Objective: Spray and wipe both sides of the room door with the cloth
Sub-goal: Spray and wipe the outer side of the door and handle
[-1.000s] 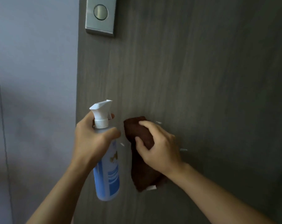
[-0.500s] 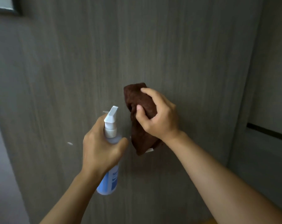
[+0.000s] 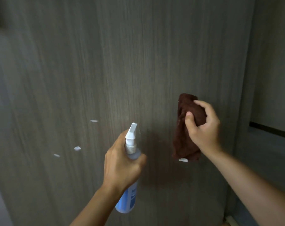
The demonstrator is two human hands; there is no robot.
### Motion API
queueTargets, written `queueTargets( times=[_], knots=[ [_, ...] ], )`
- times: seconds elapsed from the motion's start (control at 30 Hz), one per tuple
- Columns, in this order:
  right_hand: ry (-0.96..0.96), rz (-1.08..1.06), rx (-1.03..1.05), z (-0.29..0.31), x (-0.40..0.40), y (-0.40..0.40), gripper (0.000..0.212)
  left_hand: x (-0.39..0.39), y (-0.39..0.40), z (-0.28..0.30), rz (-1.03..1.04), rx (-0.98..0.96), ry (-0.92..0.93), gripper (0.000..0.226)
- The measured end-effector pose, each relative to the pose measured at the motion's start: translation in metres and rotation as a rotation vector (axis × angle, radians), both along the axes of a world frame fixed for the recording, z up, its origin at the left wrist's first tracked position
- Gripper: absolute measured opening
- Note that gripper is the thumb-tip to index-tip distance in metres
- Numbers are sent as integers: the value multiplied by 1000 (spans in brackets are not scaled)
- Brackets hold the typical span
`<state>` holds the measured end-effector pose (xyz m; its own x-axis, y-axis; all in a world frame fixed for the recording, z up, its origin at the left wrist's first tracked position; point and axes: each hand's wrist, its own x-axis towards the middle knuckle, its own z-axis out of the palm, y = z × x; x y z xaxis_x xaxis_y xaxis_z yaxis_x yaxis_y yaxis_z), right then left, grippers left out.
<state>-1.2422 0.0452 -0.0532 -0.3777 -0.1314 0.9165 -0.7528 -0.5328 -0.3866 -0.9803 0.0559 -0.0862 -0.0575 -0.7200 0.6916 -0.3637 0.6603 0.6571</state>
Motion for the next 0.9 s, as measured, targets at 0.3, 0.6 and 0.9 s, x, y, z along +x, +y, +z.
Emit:
queueTargets(
  times=[0.3,0.6,0.9],
  knots=[
    [120,-298,0,-34,-9,-36,44,4,3,9,4,-61,56,48],
    [105,-378,31,-68,51,-70,61,30,-10,7,39,-43,126,40],
    [600,-457,4,-33,121,-71,58,55,-14,12,133,-48,192,46]
  ],
)
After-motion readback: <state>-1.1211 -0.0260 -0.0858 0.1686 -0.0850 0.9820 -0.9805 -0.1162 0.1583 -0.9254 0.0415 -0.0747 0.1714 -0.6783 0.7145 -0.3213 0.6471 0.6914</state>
